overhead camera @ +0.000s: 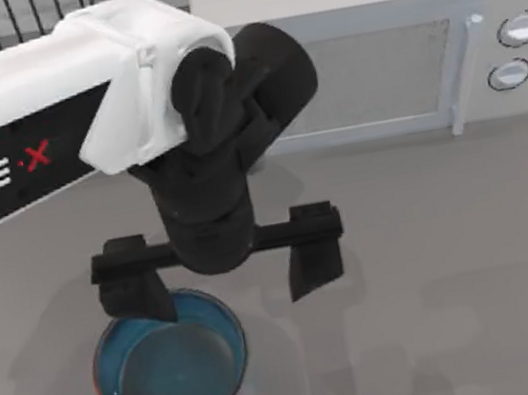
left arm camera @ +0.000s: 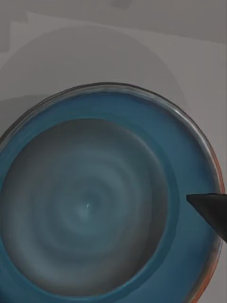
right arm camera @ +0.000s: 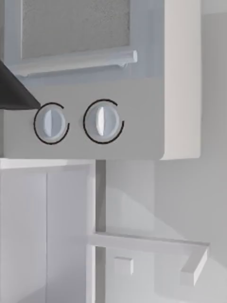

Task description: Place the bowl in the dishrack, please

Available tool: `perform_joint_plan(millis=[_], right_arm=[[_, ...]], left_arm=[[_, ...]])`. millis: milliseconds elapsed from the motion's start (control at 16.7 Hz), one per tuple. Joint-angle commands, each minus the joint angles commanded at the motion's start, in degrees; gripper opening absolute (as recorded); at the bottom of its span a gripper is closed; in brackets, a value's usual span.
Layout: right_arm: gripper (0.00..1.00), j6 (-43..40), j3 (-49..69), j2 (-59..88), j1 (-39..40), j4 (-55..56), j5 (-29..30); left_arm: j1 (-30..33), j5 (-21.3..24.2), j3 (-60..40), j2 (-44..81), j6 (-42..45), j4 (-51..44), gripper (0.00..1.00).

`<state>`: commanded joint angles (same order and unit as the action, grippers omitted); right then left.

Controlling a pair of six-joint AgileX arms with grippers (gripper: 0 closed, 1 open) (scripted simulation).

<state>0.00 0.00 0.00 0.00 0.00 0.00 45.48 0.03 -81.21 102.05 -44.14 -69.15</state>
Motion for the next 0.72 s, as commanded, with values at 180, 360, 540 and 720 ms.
perform_joint_plan(millis=[180,360,540,720], right_arm=[[1.00,0.0,0.0,0.0,0.0,0.0,0.0],[1.00,0.0,0.0,0.0,0.0,0.0,0.0],[1.00,0.0,0.0,0.0,0.0,0.0,0.0],[1.00,0.0,0.0,0.0,0.0,0.0,0.0]], left_arm=[[-0.3,0.0,0.2,-0.2,0.1,0.2,1.00],[-0.2,0.0,2.0,0.5,0.2,2.4,1.00],[-0.2,0.0,6.9,2.7,0.3,9.8,1.00],[-0.2,0.0,12.3,5.3,0.3,18.1,1.00]])
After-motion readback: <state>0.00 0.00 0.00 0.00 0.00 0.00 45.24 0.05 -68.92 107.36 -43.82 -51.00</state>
